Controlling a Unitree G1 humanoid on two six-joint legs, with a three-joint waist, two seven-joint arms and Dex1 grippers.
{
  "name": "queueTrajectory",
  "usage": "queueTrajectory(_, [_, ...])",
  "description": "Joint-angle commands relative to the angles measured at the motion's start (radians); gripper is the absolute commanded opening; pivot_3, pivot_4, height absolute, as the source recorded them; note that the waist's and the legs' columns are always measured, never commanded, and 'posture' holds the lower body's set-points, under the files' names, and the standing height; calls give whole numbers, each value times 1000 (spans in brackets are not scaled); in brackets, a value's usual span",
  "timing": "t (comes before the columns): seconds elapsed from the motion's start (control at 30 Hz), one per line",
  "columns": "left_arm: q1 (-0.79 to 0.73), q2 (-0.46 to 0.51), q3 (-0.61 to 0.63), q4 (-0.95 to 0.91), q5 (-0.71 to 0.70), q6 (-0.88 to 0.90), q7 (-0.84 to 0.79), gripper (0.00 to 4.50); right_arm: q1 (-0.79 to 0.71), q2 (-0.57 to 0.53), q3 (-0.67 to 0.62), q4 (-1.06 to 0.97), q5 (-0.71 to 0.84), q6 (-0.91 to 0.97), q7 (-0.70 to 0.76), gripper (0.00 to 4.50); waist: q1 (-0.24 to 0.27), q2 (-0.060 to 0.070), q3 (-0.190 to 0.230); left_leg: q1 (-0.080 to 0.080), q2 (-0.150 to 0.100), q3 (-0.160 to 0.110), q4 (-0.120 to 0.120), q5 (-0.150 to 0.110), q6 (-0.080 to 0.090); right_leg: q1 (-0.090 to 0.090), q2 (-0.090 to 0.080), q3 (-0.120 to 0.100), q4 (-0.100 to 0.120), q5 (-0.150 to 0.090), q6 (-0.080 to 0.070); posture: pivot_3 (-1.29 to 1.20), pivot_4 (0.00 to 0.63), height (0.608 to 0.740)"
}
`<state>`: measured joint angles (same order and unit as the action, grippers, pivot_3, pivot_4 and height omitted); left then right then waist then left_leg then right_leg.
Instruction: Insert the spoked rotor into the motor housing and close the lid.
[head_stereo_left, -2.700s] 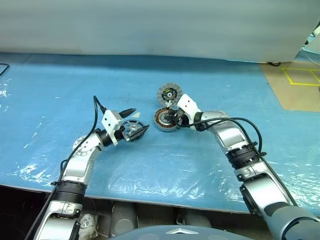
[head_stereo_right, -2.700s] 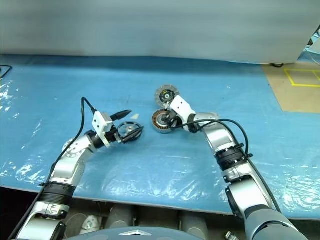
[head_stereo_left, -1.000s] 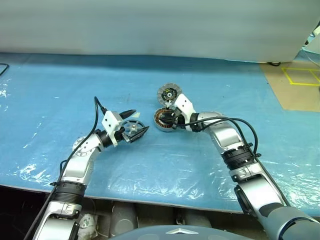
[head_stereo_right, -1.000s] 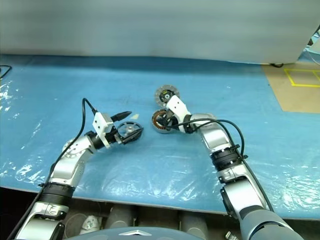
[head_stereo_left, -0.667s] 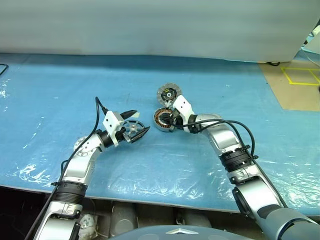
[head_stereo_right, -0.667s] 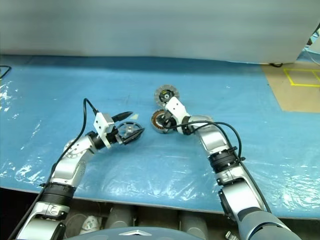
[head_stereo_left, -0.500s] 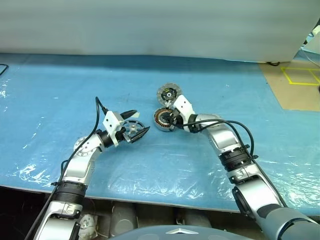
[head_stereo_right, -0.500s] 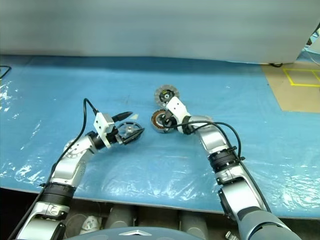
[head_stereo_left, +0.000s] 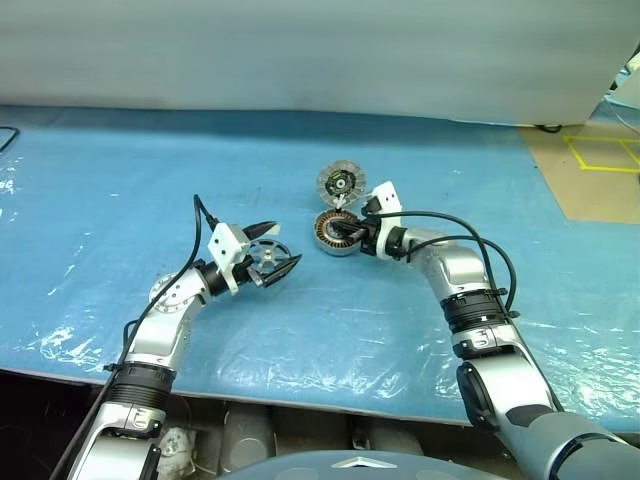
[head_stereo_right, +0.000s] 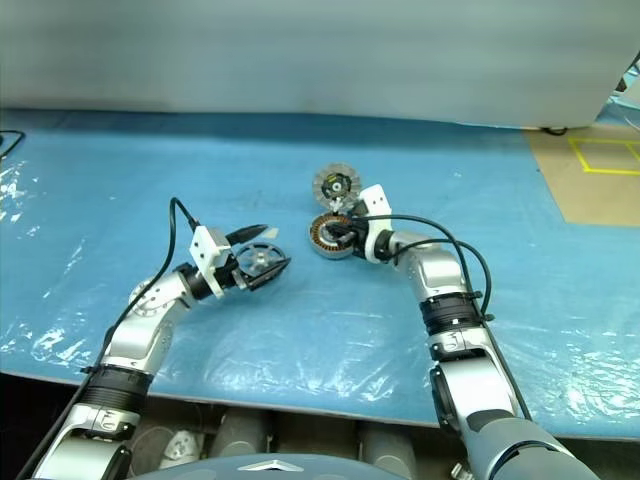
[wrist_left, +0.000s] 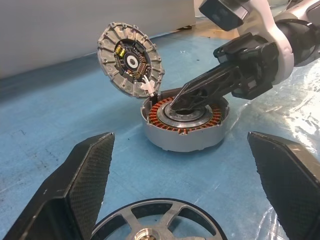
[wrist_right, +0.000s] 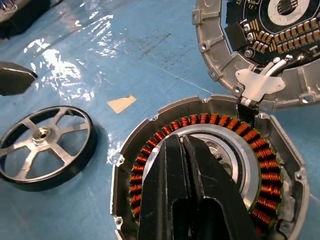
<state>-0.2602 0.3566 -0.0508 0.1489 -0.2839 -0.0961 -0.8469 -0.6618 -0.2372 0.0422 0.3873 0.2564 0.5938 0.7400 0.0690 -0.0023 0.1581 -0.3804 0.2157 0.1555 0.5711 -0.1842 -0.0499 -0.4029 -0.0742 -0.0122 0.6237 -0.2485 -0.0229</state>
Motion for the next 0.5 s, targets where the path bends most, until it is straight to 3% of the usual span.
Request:
queueTrajectory(0.03, [2,2,-2,-28,1,0,-4,4500,12,-25,48,-21,-58,-61,-11,36,0,0,0,0,0,0,0,0,0,0,0,0,0,0,0,0,150,740])
queueTrajectory(0.23, [2,0,-6,-29,2,3,-5,4500,24,-27,70,-27,-70,-105,2,36,-1,0,0,0,0,0,0,0,0,0,0,0,0,0,-1,0,150,740])
queueTrajectory(0.37, [2,0,-7,-30,3,6,-6,4500,28,-23,40,-101,4,-116,75,36,-1,0,0,0,0,0,0,0,0,0,0,1,0,0,0,0,150,740])
queueTrajectory(0.5, [5,-1,-7,-33,3,8,-6,4500,34,-73,71,-148,-17,-159,141,36,0,0,0,-1,0,0,0,0,0,-1,0,0,0,1,2,0,150,740])
